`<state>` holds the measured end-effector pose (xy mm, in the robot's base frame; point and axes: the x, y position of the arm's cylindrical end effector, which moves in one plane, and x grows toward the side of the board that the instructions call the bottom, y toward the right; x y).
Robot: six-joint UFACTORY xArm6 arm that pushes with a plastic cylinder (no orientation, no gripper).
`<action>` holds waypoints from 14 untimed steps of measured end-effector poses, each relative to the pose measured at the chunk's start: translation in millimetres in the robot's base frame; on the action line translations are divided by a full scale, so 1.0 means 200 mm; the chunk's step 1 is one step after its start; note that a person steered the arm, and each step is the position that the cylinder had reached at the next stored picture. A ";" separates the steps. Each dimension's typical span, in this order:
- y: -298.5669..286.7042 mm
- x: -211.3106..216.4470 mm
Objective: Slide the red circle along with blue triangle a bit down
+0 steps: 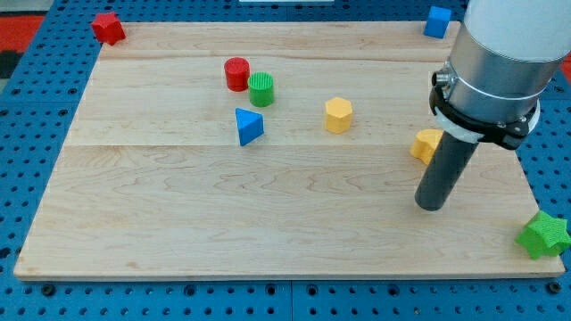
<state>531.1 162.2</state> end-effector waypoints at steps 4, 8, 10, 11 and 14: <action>-0.09 -0.55; -0.96 -1.27; -1.19 -1.20; -1.15 -1.18; -1.35 -1.18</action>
<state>295.7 -107.9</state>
